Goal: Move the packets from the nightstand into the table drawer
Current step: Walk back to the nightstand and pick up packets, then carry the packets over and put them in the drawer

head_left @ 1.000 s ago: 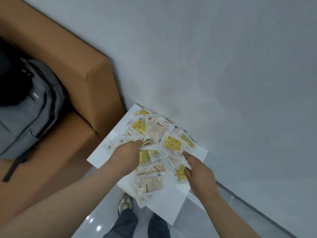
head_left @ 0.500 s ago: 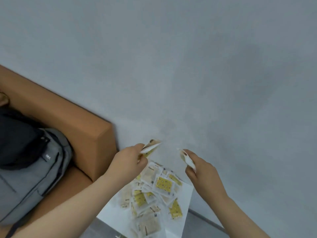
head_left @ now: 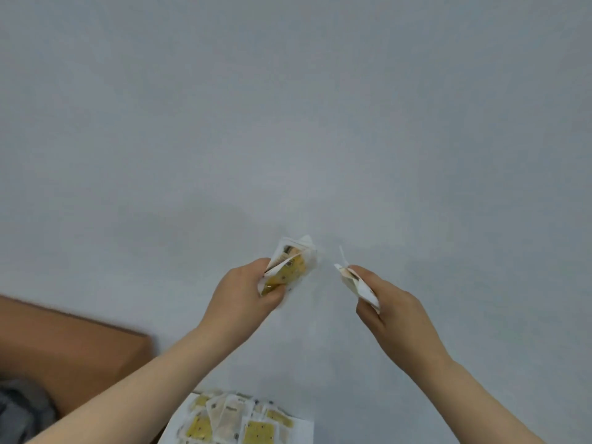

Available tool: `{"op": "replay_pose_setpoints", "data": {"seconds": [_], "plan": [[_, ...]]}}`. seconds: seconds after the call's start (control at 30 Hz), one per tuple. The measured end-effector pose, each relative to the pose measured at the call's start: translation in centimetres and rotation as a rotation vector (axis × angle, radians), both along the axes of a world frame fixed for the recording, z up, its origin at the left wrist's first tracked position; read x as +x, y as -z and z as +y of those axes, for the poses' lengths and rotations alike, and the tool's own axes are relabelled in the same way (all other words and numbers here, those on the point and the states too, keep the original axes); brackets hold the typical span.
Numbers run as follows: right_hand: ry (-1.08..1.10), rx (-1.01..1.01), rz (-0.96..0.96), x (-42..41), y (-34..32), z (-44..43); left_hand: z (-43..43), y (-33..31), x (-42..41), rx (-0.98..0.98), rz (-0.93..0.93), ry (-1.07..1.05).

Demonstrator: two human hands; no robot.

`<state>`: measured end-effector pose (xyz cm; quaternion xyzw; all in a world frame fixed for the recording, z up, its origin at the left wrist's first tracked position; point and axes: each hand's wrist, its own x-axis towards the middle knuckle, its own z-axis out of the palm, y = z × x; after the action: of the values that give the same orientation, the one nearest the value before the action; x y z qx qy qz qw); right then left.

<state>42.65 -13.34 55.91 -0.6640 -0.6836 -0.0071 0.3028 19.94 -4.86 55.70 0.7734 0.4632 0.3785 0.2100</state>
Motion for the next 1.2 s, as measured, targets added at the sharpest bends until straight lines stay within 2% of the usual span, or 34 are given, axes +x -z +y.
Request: {"op": "replay_pose_setpoints", "data": {"seconds": [0.4,0.77,1.2], "plan": [[0.292,0.204,-0.151,15.9,-12.1,-18.4,-12.3,-10.6,19.8,0.21,-0.14,0.283],[0.659,0.214,-0.208,27.1,-14.4,-33.9,-21.8,-13.4,37.0,0.262,-0.181,0.674],[1.145,0.184,-0.221,36.8,-15.3,-43.1,-27.1,-14.8,57.4,0.181,-0.244,1.135]]}}
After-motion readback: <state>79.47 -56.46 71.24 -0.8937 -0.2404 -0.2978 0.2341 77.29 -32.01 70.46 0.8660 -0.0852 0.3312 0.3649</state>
